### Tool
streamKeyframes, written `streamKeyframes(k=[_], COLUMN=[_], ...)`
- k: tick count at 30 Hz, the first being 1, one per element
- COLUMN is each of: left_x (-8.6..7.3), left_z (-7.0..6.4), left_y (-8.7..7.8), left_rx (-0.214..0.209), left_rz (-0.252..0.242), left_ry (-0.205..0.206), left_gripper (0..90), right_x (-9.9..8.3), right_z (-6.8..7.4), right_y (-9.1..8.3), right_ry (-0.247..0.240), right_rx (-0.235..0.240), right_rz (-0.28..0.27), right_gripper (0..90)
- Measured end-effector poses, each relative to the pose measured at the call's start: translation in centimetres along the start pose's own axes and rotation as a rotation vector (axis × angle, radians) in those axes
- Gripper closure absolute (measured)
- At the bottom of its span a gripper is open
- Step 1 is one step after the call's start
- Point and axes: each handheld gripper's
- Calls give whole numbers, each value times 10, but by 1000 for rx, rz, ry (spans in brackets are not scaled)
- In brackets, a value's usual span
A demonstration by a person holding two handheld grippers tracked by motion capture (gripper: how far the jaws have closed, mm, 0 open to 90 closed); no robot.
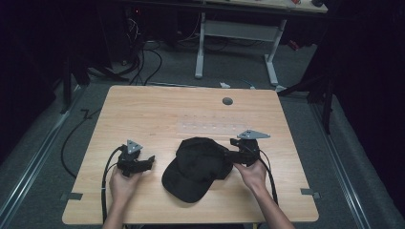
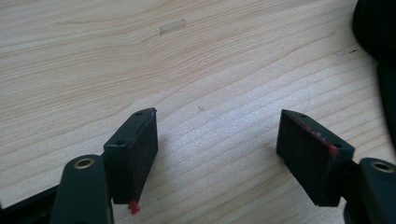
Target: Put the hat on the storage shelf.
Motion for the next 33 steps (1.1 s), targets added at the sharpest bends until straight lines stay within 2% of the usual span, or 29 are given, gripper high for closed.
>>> streamKeyframes(k=[13, 28, 31, 33], left_x=[0, 0, 0, 0], left_z=[0, 0, 0, 0], left_y=[0, 0, 0, 0], left_rx=[1, 1, 0, 0], left_rz=[0, 0, 0, 0], left_ry=[-1, 0, 0, 0], left_gripper=[298, 298, 297, 296], right_x=[3, 1, 0, -1], right_z=[1, 0, -1, -1], right_y=[27, 38, 41, 42], right_ry=[32, 53, 55, 58], right_rx=[42, 56, 61, 71], right_rz=[83, 104, 115, 117], right_gripper=[342, 358, 386, 444])
Point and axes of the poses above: each handheld gripper's, and its own axes: y roughly forward along the jaws, x roughly out of its top, z roughly to its left, and after that the axes turned 7 degrees about z, right-handed
